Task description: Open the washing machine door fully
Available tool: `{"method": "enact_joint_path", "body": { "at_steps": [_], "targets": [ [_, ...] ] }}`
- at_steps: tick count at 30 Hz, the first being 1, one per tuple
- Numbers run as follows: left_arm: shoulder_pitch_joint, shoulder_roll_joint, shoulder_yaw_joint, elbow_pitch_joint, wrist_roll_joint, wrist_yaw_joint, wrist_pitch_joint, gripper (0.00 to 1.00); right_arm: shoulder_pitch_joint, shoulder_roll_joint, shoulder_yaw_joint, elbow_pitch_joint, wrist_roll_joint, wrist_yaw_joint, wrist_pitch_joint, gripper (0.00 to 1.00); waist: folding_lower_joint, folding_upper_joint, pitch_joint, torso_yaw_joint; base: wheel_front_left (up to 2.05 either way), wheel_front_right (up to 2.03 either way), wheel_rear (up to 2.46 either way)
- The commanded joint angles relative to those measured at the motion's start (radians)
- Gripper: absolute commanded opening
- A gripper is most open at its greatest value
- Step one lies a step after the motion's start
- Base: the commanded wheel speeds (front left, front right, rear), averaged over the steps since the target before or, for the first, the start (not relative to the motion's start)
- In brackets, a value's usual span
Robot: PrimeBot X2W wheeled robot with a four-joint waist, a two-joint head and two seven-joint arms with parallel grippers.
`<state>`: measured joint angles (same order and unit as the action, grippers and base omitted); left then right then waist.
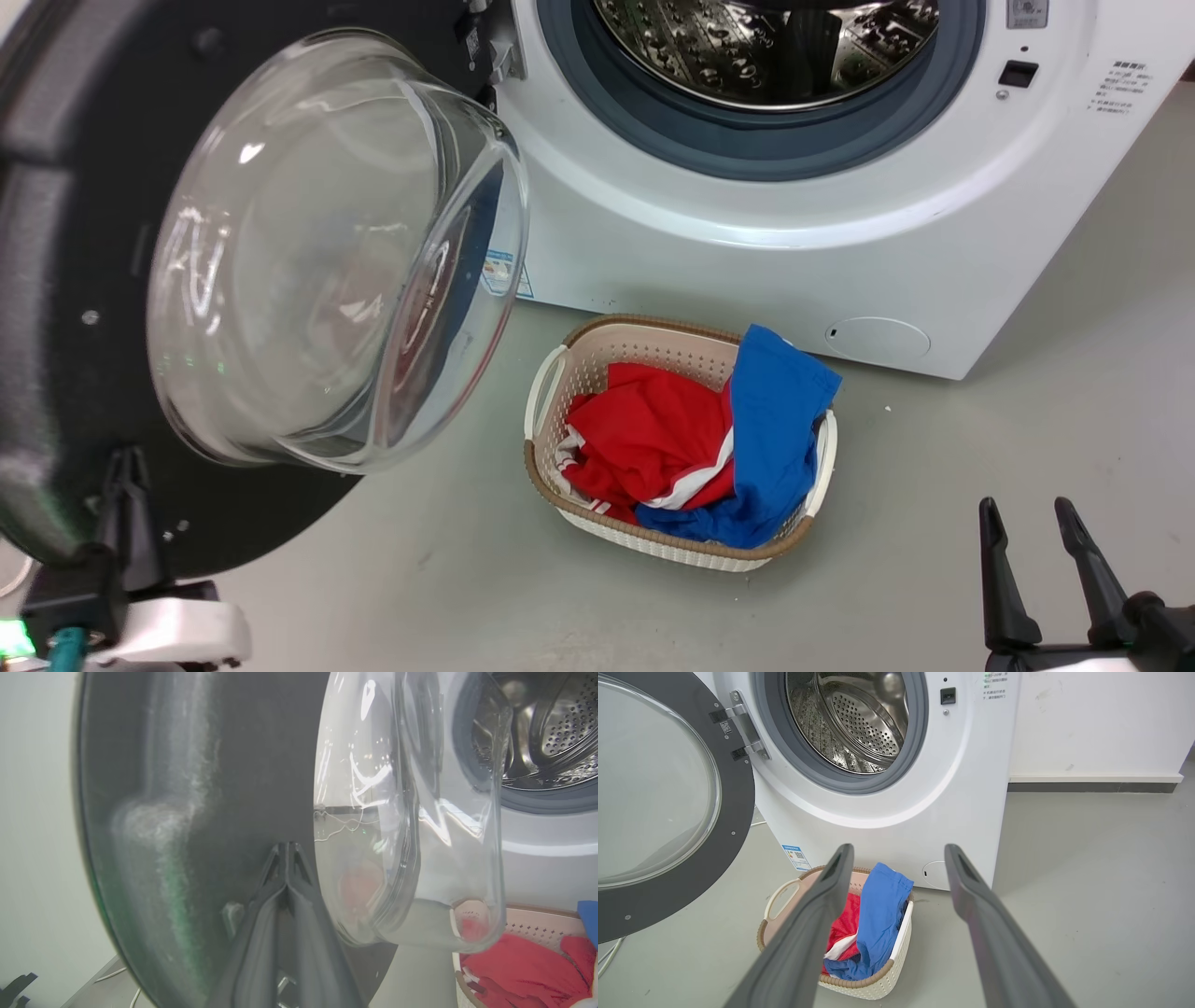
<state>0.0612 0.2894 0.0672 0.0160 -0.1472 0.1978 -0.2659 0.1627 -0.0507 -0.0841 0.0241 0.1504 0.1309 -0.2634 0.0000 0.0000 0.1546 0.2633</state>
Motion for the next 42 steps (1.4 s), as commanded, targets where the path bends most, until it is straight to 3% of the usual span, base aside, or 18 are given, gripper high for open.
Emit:
{"method": "enact_joint_path", "body": {
  "at_steps": [1,24,42],
  "targets": [
    [-0.022,0.003,0.034,0.008,-0.008,0.005,0.003,0.0,-0.018,0.001,-0.001,-0.004,-0.002,0.0,-0.002,1.0,0.0,0.0,0.011,-0.002,0.0,0.0,0.0],
    [-0.234,0.049,0.296,0.229,-0.036,-0.087,0.003,0.0,-0.081,0.001,-0.002,-0.012,-0.05,0.0,-0.002,1.0,0.0,0.0,0.122,-0.03,0.0,0.0,0.0],
    [-0.344,0.072,0.416,0.383,-0.01,-0.129,0.003,0.0,-0.101,0.001,-0.001,-0.007,-0.063,0.0,-0.002,1.0,0.0,0.0,0.153,-0.053,0.0,0.0,0.0]
  ]
}}
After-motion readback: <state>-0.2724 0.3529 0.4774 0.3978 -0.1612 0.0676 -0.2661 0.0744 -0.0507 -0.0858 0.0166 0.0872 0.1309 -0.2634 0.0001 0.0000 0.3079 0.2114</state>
